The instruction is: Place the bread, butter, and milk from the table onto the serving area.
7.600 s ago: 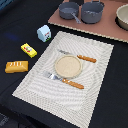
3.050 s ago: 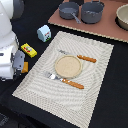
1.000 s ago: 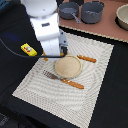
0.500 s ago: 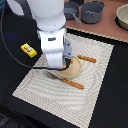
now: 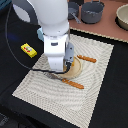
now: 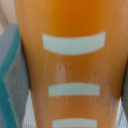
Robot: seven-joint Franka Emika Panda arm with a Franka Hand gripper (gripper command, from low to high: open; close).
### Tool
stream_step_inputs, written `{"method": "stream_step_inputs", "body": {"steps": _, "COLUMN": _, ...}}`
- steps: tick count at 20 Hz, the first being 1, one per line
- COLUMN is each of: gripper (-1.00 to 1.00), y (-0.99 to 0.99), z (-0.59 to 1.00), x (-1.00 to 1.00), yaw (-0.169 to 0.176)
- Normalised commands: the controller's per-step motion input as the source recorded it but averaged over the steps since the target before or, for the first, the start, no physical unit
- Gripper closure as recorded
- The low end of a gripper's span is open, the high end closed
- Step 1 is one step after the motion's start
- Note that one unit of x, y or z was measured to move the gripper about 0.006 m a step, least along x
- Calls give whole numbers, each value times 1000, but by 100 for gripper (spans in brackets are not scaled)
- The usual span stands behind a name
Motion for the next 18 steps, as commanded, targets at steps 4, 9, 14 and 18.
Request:
{"method": "stream_step_inputs", "body": {"steps": 4, "gripper": 100, "y": 217, "z": 101, "x": 813, "yaw": -53}}
{"method": "stream_step_inputs", "body": {"steps": 9, "gripper": 100, "y": 166, "z": -38, "x": 529, "yaw": -3}}
{"method": "stream_step_inputs", "body": {"steps": 14, "gripper": -100, "y": 15, "z": 115, "x": 269, "yaw": 0}}
{"method": "stream_step_inputs", "body": {"steps": 18, "gripper": -100, "y": -7, "z": 1000, "x": 118, "yaw": 0}}
